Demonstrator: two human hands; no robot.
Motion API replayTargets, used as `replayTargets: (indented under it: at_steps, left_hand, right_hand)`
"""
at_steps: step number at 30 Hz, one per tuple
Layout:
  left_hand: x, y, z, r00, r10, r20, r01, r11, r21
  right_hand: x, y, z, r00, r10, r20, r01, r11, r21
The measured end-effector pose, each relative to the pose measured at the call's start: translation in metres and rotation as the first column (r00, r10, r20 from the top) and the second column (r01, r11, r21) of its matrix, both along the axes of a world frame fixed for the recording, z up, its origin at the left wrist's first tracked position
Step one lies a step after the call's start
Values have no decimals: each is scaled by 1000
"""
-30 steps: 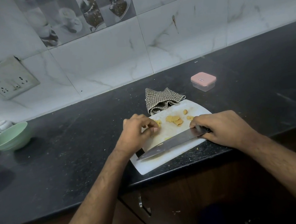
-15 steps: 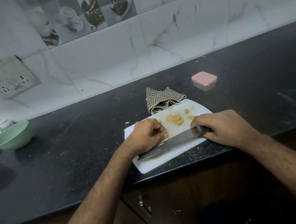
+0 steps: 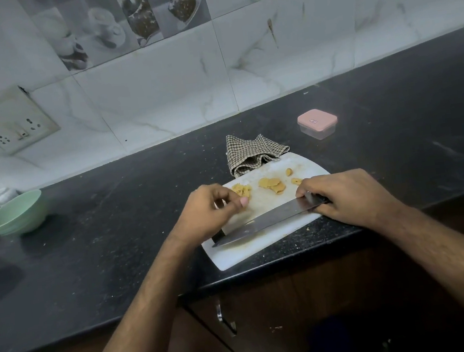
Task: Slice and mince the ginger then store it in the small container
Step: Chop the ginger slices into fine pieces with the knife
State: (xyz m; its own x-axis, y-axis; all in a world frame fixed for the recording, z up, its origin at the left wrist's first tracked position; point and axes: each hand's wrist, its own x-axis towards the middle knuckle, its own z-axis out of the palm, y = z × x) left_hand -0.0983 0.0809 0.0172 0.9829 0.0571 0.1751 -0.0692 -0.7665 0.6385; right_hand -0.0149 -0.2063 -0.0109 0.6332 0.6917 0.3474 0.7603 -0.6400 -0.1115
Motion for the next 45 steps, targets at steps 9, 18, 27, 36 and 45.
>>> replayTargets:
  at_steps: [9, 18, 27, 36, 45]
  left_hand:
    - [-10, -9, -8, 983, -53, -177, 53, 999, -5]
    - [25, -4, 5, 972, 198, 124, -227, 928, 296]
    - [43, 0, -7, 993, 120, 20, -118, 912, 394]
    - [64, -25, -2, 999, 12, 46, -30, 902, 431]
    - [94, -44, 1, 988, -76, -132, 142, 775, 615]
  right_hand:
    - [0, 0, -4, 1000, -17, 1, 17, 1000, -6]
    - [0, 0, -4, 1000, -16, -14, 16, 1000, 2]
    - [3, 0, -4, 999, -28, -37, 28, 1000, -6]
    - [0, 0, -7, 1000, -5, -7, 5, 1000, -6]
    - [-1, 1, -4, 1000, -18, 9, 18, 999, -29]
